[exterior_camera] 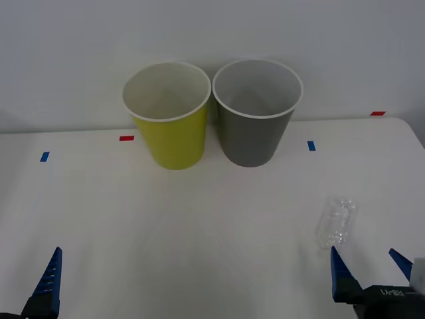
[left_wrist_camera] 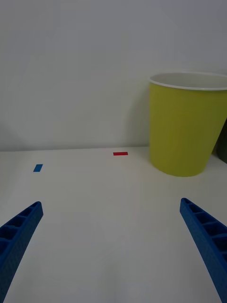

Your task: Put cans in the gray bin and PET bottles in the light green bin.

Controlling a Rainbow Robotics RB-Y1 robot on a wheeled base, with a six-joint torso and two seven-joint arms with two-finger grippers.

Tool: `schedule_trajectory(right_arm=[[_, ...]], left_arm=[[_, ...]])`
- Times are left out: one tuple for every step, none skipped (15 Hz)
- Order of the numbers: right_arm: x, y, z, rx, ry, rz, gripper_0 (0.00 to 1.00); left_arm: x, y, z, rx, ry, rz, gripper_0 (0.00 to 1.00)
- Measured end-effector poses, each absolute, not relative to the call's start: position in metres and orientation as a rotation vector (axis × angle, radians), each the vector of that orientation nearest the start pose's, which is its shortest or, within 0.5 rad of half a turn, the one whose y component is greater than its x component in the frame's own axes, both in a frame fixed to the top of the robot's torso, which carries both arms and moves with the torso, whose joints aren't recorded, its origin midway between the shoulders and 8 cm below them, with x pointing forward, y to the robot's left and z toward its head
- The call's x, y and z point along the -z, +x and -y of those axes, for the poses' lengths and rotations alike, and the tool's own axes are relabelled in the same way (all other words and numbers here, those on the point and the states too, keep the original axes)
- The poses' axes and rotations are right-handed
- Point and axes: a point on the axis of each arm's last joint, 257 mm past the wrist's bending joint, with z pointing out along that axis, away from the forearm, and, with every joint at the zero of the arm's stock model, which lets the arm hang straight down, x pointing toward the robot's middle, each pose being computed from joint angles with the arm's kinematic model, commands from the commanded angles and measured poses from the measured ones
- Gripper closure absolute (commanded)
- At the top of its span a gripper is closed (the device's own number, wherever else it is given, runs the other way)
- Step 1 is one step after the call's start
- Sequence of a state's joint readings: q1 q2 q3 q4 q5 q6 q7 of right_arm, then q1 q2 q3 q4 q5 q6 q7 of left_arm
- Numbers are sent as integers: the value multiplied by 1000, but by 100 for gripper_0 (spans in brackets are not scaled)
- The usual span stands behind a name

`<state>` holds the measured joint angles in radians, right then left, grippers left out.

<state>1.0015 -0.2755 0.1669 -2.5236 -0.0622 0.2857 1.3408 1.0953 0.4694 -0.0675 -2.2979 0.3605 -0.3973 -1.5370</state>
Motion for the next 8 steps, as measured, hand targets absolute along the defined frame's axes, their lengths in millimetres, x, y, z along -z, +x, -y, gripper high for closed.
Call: schedule_trajectory(right_arm=[[219, 284, 260, -84, 162, -1928, 0], [219, 285, 262, -91, 199, -1957, 0], [220, 286, 265, -94, 236, -1981, 0], [224, 286, 270, -84, 276, -2014, 0], [227, 289, 276, -73, 316, -2033, 0], [227, 294, 282, -64, 350, -2042, 0], [224, 299, 286, -55, 369, -2044, 0], [223, 304, 290, -43, 379, -2051, 0]], left_arm=[[178, 253, -313, 20, -18, -1570, 0], [178, 253, -313, 20, -18, -1570, 0], [178, 253, -313, 20, -18, -1570, 0], [178, 253, -313, 20, -18, -1570, 0], [178, 253, -313, 20, -18, -1570, 0], [178, 253, -313, 20, -18, -1570, 0], [178, 253, -313, 20, -18, -1570, 0], [178, 253, -313, 20, -18, -1570, 0]])
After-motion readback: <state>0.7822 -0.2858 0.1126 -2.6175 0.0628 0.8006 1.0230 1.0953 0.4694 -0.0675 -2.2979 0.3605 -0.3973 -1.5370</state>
